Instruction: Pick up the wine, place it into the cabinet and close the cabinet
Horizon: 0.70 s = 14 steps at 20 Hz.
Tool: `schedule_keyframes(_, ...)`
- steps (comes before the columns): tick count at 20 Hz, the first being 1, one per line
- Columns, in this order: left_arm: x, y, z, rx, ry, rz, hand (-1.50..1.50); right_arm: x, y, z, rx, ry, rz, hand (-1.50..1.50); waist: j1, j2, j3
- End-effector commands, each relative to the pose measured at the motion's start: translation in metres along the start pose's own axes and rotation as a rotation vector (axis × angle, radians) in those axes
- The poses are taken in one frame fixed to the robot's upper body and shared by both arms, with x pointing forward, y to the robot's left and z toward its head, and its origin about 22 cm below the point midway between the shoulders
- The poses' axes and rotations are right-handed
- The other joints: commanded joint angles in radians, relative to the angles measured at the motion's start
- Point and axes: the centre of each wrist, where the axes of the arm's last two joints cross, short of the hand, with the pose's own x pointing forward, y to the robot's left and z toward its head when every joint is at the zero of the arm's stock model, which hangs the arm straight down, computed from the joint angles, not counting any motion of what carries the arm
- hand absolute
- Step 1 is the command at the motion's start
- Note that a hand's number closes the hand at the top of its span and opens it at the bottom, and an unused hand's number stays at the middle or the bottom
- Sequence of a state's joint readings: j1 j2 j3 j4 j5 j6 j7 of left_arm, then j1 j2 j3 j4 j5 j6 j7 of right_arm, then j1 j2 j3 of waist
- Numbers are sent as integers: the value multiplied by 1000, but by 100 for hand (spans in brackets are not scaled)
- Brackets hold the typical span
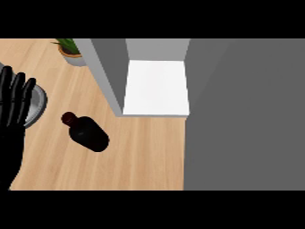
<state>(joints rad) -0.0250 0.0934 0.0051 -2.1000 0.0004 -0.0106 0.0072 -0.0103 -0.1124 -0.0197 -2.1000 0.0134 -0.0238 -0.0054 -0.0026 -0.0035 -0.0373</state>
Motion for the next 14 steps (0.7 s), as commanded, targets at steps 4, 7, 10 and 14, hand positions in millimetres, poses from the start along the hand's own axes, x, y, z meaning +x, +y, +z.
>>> schedule_keyframes(4, -5, -4, -12, -268, -96, 145, -150, 11, -1, 18, 52, 30, 4, -150, -19, 2, 36)
schedule_keyframes(7, -16, -44, 10, -432, 45, 426, -150, 7, 30, 21, 247, 78, -189, -150, -14, 7, 35)
schedule_keyframes(10, -5, -42, 8, -469, 84, 487, -150, 27, 23, 32, 271, 96, -192, -150, -10, -1, 37)
schedule_keyframes(14, 34, -47, 15, -478, 102, 526, -150, 46, 10, 32, 289, 112, -197, -150, 2, 1, 38)
